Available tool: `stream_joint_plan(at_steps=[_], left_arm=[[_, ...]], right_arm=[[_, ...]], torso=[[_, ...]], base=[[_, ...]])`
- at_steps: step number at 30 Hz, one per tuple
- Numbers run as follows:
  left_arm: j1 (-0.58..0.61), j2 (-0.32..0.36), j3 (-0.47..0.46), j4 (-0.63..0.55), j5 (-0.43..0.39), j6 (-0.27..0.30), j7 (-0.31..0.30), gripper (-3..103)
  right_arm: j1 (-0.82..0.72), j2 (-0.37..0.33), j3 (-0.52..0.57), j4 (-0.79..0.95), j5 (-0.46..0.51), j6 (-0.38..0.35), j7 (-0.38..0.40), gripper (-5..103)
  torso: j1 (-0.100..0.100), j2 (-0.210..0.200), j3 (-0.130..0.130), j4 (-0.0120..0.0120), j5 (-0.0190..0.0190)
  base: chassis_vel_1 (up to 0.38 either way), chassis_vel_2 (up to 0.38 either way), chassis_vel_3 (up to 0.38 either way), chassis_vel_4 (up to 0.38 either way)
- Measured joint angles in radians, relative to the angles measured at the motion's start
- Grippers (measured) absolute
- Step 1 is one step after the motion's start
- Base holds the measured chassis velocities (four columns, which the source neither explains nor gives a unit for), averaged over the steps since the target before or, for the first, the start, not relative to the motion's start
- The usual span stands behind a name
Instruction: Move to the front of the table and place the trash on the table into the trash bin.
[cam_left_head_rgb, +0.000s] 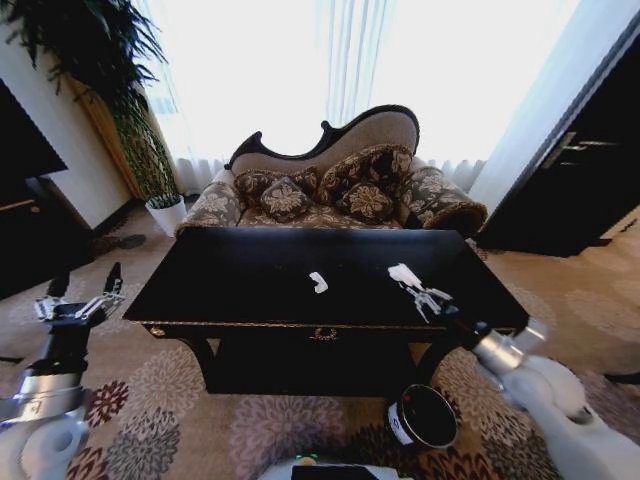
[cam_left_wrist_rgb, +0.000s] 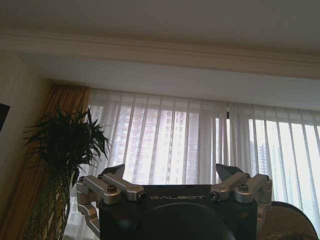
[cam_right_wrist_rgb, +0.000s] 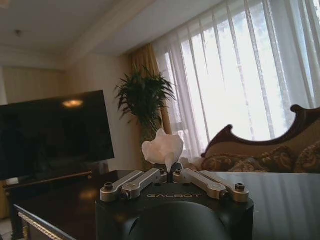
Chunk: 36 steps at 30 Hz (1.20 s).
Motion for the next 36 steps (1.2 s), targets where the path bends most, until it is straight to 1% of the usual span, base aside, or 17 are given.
stream_joint_plan(at_steps=[4, 5, 8, 9, 10, 13, 14, 15, 17, 21, 22, 25, 29, 30, 33, 35, 36], left_arm=[[0.007, -0.005, -0.019, -0.008, -0.009, 0.001, 0.0, 100], [0.007, -0.005, -0.019, -0.008, -0.009, 0.001, 0.0, 100], [0.012, -0.012, -0.029, -0.015, -0.013, 0.001, -0.001, 100], [0.012, -0.012, -0.029, -0.015, -0.013, 0.001, -0.001, 100], [0.013, -0.016, -0.03, -0.017, -0.013, 0.001, -0.001, 100], [0.016, -0.026, -0.028, -0.018, -0.007, 0.002, -0.001, 100], [0.016, -0.026, -0.028, -0.018, -0.007, 0.002, -0.001, 100], [0.017, -0.029, -0.026, -0.019, -0.001, 0.002, -0.001, 100], [0.017, -0.03, -0.025, -0.019, 0.001, 0.002, -0.001, 100], [0.021, -0.033, -0.023, -0.027, 0.006, 0.002, -0.001, 100], [0.021, -0.033, -0.023, -0.027, 0.006, 0.002, -0.001, 100], [0.024, -0.03, -0.028, -0.027, 0.006, 0.002, -0.001, 100], [0.025, -0.028, -0.029, -0.025, 0.006, 0.002, -0.001, 100], [0.025, -0.027, -0.029, -0.024, 0.006, 0.002, -0.001, 100], [0.024, -0.028, -0.028, -0.023, 0.006, 0.002, -0.001, 100], [0.024, -0.027, -0.029, -0.022, 0.006, 0.002, -0.001, 100], [0.024, -0.026, -0.031, -0.02, 0.005, 0.002, -0.001, 100]], right_arm=[[-0.024, 0.035, 0.013, -0.076, -0.007, 0.051, -0.107, 1], [-0.024, 0.035, 0.013, -0.076, -0.007, 0.051, -0.107, 1], [-0.029, 0.055, 0.018, -0.153, -0.02, 0.087, -0.175, 1], [-0.029, 0.055, 0.018, -0.153, -0.02, 0.087, -0.175, 1], [-0.03, 0.064, 0.025, -0.195, -0.018, 0.099, -0.212, 1], [-0.026, 0.071, 0.046, -0.28, 0.0, 0.121, -0.276, 1], [-0.026, 0.071, 0.046, -0.28, 0.0, 0.121, -0.276, 1], [-0.02, 0.073, 0.056, -0.328, 0.012, 0.127, -0.304, 1], [-0.017, 0.073, 0.06, -0.347, 0.015, 0.128, -0.314, 1], [0.007, 0.084, 0.084, -0.486, 0.023, 0.135, -0.404, 1], [0.007, 0.084, 0.084, -0.486, 0.023, 0.135, -0.404, 1], [0.018, 0.095, 0.096, -0.568, 0.029, 0.138, -0.46, 1], [0.021, 0.103, 0.099, -0.596, 0.031, 0.139, -0.485, 1], [0.024, 0.109, 0.099, -0.617, 0.031, 0.139, -0.506, 1], [0.035, 0.118, 0.097, -0.654, 0.021, 0.139, -0.542, 1], [0.05, 0.121, 0.086, -0.703, -0.01, 0.139, -0.59, 1], [0.056, 0.123, 0.076, -0.726, -0.023, 0.139, -0.601, 1]], torso=[[0.0, 0.0, 0.0, 0.0001, 0.0001], [0.0, 0.0, 0.0, 0.0001, 0.0001], [0.0, 0.0, 0.0, 0.0001, 0.0002], [0.0, 0.0, 0.0, 0.0001, 0.0002], [0.0, 0.0, 0.0, 0.0001, 0.0003], [0.0, 0.0, 0.0, 0.0, 0.0001], [0.0, 0.0, 0.0, 0.0, 0.0001], [0.0, 0.0, 0.0, 0.0, 0.0002], [0.0, 0.0, 0.0, 0.0001, 0.0001], [0.0, 0.0, 0.0, 0.0, 0.0002], [0.0, 0.0, 0.0, 0.0, 0.0002], [0.0, 0.0, 0.0, 0.0, 0.0002], [0.0, 0.0, 0.0, 0.0, 0.0002], [0.0, 0.0, 0.0, 0.0, 0.0001], [0.0, 0.0, 0.0, 0.0001, 0.0], [0.0, 0.0, 0.0, 0.0, -0.0001], [0.0, 0.0, 0.0, 0.0, -0.0001]], base=[[0.0, 0.0, 0.0, 0.0], [0.0, 0.0, 0.0, 0.0], [0.0, 0.0, 0.0, 0.0], [0.0, 0.0, 0.0, 0.0], [0.0, 0.0, 0.0, 0.0], [0.0, 0.0, 0.0, 0.0], [0.0, 0.0, 0.0, 0.0], [0.0, 0.0, 0.0, 0.0], [0.0, 0.0, 0.0, 0.0], [0.0, 0.0, 0.0, 0.0], [0.0, 0.0, 0.0, 0.0], [0.0, 0.0, 0.0, 0.0], [0.0, 0.0, 0.0, 0.0], [0.0, 0.0, 0.0, 0.0], [0.0, 0.0, 0.0, 0.0], [0.0, 0.0, 0.0, 0.0], [0.0, 0.0, 0.0, 0.0]])
